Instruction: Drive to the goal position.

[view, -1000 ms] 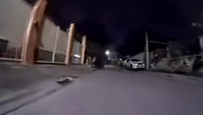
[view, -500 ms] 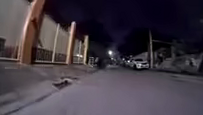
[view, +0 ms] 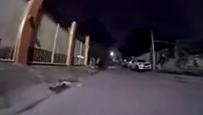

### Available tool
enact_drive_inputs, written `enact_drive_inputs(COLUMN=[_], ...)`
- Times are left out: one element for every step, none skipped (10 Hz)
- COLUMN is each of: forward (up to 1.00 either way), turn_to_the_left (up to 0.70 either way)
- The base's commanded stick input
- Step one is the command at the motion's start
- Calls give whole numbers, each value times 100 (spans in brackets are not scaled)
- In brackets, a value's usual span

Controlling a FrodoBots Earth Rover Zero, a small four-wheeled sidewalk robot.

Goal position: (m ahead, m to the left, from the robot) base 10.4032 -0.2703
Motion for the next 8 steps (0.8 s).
enact_drive_inputs(forward=[70,70,70,70,70,70,70,70], turn_to_the_left=[-35,-35,-35,-35,-35,-34,0,0])
